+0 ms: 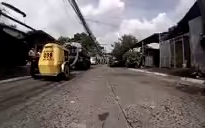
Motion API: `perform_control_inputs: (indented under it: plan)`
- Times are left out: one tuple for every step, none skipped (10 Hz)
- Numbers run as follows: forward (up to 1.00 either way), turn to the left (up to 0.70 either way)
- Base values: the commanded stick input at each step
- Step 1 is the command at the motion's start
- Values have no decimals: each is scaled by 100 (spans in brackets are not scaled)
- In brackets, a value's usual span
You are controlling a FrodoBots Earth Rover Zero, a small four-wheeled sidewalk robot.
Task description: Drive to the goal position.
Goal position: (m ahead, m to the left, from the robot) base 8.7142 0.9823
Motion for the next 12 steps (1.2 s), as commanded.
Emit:
perform_control_inputs:
  plan:
    - [70, 0]
    - [70, 0]
    - [70, 0]
    - [70, 0]
    - [70, 0]
    - [70, 0]
    - [70, 0]
    - [70, 0]
    - [70, 0]
    - [70, 0]
    - [70, 0]
    - [70, 0]
